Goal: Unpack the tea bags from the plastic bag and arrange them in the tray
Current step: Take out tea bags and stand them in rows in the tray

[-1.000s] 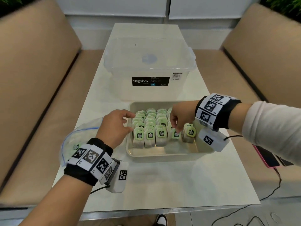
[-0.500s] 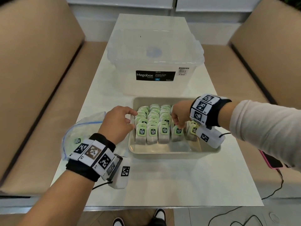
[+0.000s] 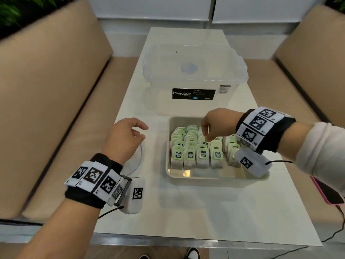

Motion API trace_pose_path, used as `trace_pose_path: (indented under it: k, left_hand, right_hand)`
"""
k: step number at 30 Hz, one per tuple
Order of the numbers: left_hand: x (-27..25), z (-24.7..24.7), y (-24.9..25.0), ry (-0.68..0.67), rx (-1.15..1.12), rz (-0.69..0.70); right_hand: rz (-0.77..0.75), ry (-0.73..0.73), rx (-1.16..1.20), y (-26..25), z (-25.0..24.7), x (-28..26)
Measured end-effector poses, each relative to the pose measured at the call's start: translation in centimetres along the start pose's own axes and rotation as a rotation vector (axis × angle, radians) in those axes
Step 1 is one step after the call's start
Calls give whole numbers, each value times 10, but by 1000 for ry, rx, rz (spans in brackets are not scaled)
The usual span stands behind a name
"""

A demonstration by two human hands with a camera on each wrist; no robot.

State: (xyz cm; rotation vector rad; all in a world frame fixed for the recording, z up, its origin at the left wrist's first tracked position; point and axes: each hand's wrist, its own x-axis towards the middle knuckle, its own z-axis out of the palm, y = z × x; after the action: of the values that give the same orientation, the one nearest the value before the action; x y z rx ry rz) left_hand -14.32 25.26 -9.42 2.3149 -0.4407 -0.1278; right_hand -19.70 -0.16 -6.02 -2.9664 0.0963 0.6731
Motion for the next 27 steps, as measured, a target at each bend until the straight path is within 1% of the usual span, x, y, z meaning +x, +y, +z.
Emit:
trace_pose_path:
  k: [3,5,6,8,10,13,15,17,20,22,25,27]
  left_hand:
    - [-3,-36,-26,122,57,-92]
    - [-5,-53,-45,155,86,-151]
    - [-7,-58,-54,148,81,-189]
    - [-15,-64,-66,105,83,-275]
    - [-23,-63,-74,32,134,-348]
    - [-31,-53,-88,-128,222,-391]
    - [-34,-44,-100,-240,221,-423]
    - [-37,-37,-111,-285,177,-461]
    - [-39,-32,-119,-252,49,-481]
    - [-41,-31,-119,-239,-76,-505]
    - [-43,-29,-118,-213,-235,-538]
    - [-43,-29,-118,-188,-293,-556]
  right_hand:
    - [-86,99,127,-37,-9,-5]
    - [-146,144,214,-68,-10,-5]
    - [-171,159,259,-84,-9,-4]
    - [-217,182,336,-117,-2,0]
    - [-276,195,384,-149,9,6]
    - [-325,157,384,-188,36,24]
    - [-277,98,345,-204,56,39]
    - [-188,27,274,-213,69,51]
    - [-84,-73,263,-217,79,61]
    - [-40,-103,272,-220,83,65]
    - [-1,-75,243,-229,88,71]
    - [11,-34,229,-232,95,73]
